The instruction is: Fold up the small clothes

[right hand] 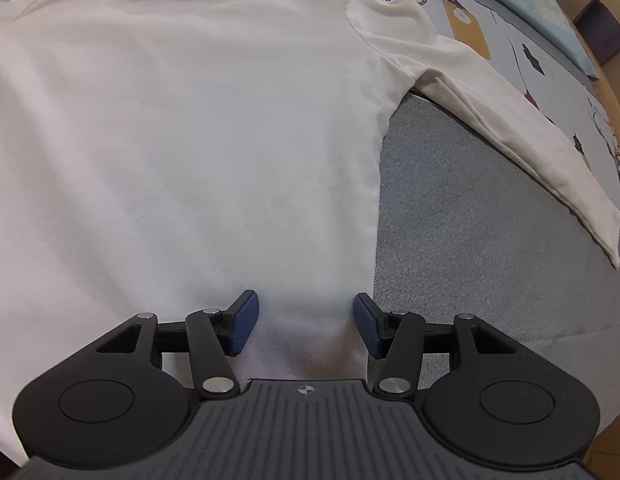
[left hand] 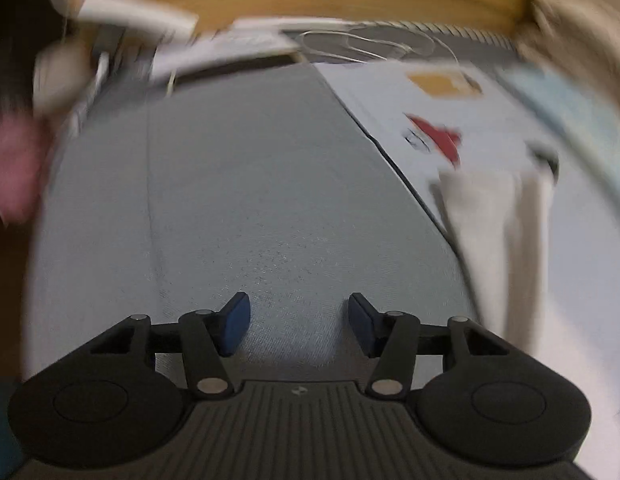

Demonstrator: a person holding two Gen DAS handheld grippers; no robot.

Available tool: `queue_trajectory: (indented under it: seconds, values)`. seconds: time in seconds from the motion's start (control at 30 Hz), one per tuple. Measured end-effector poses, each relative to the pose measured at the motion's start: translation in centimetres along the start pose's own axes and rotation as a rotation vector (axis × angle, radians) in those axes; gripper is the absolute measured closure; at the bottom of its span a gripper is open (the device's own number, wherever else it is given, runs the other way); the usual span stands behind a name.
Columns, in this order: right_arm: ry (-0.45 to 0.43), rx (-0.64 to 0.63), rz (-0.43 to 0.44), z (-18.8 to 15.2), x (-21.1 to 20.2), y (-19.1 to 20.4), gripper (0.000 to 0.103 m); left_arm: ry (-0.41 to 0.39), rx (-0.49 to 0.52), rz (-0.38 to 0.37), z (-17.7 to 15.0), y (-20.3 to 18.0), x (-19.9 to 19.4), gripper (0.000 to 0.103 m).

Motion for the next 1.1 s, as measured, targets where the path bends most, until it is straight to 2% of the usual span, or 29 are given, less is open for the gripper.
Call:
queue_trajectory:
  seconds: [0.03,0.13,0.2,0.23,0.33,0.43,0.47,0.5,0.53,0.57,0.6,0.63,0.67,0.7,0.73,0.8,0.87,0.9,0.93,1.0,1.03,1.1]
  values:
    - [0.001,0.002,-0.001,0.1,0.0,0.0,0.048,0.005,-0.031,-0.053,0.4,0.7,0.2,0.044]
    - [-0.003,-0.006,-0.009,0.1,-0.1,0.2,0.048,-0.07,-0.07,-0.227,1.4,0.9,-0.5,0.044]
    - [-0.005,-0.009,-0.011,0.1,-0.1,0.2,0.048,-0.071,-0.016,-0.34,1.5,-1.0,-0.5,0.043]
    - [-0.005,-0.007,-0.012,0.1,0.0,0.2,0.048,-0.044,0.047,-0.411,1.1,-2.4,-0.3,0.041]
    - [-0.008,-0.006,-0.016,0.0,-0.1,0.3,0.047,-0.031,0.253,-0.448,-0.9,-6.2,-0.4,0.041]
    - [-0.011,-0.01,-0.02,-0.1,-0.2,0.3,0.047,-0.048,0.446,-0.379,-3.5,-9.2,0.1,0.041]
    - [-0.012,-0.01,-0.02,-0.1,-0.2,0.3,0.047,-0.047,0.493,-0.358,-4.1,-9.7,0.5,0.046]
    - [-0.012,-0.01,-0.021,-0.1,-0.2,0.3,0.047,-0.055,0.519,-0.335,-4.4,-9.7,0.9,0.059]
    - [-0.012,-0.01,-0.021,-0.1,-0.2,0.3,0.047,-0.081,0.522,-0.297,-4.4,-8.8,0.7,0.092]
    - [-0.012,-0.01,-0.02,-0.1,-0.2,0.3,0.047,-0.131,0.48,-0.258,-4.2,-7.2,0.0,0.093]
    - [-0.012,-0.01,-0.02,-0.1,-0.2,0.3,0.047,-0.191,0.379,-0.197,-3.5,-5.2,-0.7,0.094]
    - [-0.012,-0.009,-0.019,-0.1,-0.2,0.3,0.047,-0.212,0.296,-0.128,-2.8,-3.9,-0.9,0.094]
    - [-0.011,-0.009,-0.018,-0.1,-0.2,0.3,0.047,-0.207,0.209,-0.053,-2.1,-2.5,-0.8,0.095]
    - [-0.01,-0.009,-0.017,-0.1,-0.2,0.2,0.047,-0.173,0.093,-0.039,-1.6,-0.6,-0.6,0.094]
    - [-0.009,-0.01,-0.016,-0.1,-0.2,0.2,0.047,-0.127,-0.008,-0.105,-1.5,1.1,-0.2,0.094]
    - [-0.004,-0.011,-0.013,0.0,-0.2,0.1,0.047,-0.063,-0.128,-0.201,-1.4,3.0,0.5,0.093]
    - [-0.002,-0.011,-0.013,0.1,-0.2,0.1,0.047,-0.034,-0.166,-0.281,-1.4,3.4,1.0,0.068]
    - [-0.003,-0.013,-0.016,0.1,-0.2,0.1,0.047,-0.022,-0.145,-0.295,-1.2,3.0,1.3,0.068]
    - [-0.005,-0.015,-0.018,0.0,-0.2,0.1,0.047,-0.021,-0.097,-0.282,-1.2,2.6,1.3,0.071]
    - [-0.011,-0.015,-0.019,-0.1,-0.3,0.2,0.047,-0.019,-0.063,-0.274,-0.9,2.0,1.2,0.098]
    - [-0.015,-0.014,-0.018,-0.2,-0.3,0.1,0.047,-0.02,-0.068,-0.28,-0.7,2.3,1.3,0.099]
    - [-0.018,-0.003,-0.012,-0.4,-0.4,0.0,0.047,-0.106,-0.048,-0.248,-0.3,2.6,0.2,0.099]
Point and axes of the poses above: each gripper's, at about its wrist camera, not at the fingertips, and x roughly the way its jaws point, y to its left, z to its top, the point moved 1 cm from there along x, roughly the way its jaws point, and after that the axes turned 7 degrees about -z, right-handed, at the moved point
